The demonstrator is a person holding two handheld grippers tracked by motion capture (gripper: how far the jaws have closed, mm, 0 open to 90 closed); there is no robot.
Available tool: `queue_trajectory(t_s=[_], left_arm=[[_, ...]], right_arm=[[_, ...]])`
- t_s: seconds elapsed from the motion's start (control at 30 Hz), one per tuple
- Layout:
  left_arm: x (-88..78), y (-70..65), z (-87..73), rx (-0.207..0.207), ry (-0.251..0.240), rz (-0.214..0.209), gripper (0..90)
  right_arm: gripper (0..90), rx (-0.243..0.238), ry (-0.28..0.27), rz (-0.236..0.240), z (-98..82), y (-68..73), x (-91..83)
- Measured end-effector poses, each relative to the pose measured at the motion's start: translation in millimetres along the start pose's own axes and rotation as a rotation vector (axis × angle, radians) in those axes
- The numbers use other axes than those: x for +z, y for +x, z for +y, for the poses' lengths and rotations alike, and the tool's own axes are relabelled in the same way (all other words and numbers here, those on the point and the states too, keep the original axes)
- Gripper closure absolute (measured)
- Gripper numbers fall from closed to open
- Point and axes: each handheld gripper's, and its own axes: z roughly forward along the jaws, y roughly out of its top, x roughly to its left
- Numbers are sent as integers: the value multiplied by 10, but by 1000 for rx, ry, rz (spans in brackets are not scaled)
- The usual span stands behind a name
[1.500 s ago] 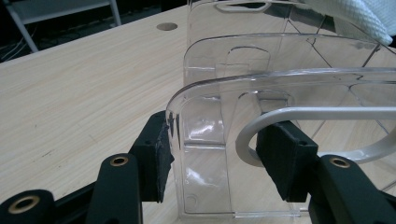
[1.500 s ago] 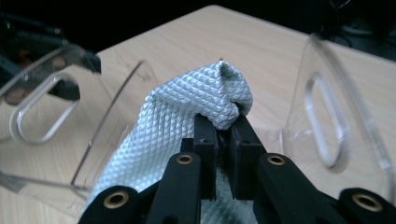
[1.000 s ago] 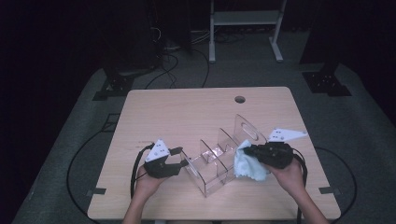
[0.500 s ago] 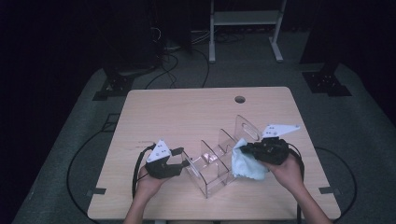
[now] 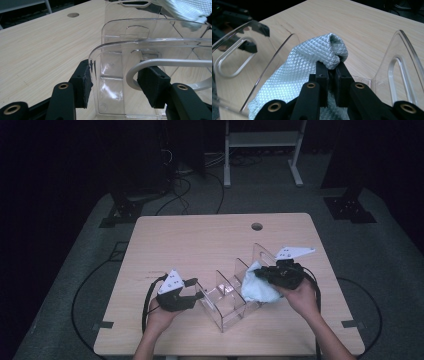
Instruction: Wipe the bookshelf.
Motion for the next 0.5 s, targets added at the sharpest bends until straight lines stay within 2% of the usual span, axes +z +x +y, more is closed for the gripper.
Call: queue_trajectory(t_s=[0.07,0.1,0.2,0.37,0.5], left_arm=[[-1,-3,-2,-1,-2,2,461],[-1,-6,-6,-3,-6,4,462],[-2,-4,-9,-7,-9,5,462],[2,-5,-7,-1,-7,2,462],[4,-18,-4,-5,-6,6,461]], right_arm=[[830,3,0,-4,24,-7,30],[830,8,4,-13,91,-18,122],[830,7,13,-23,164,-29,209],[830,1,2,-28,112,-9,154],[830,13,16,-34,150,-18,184]])
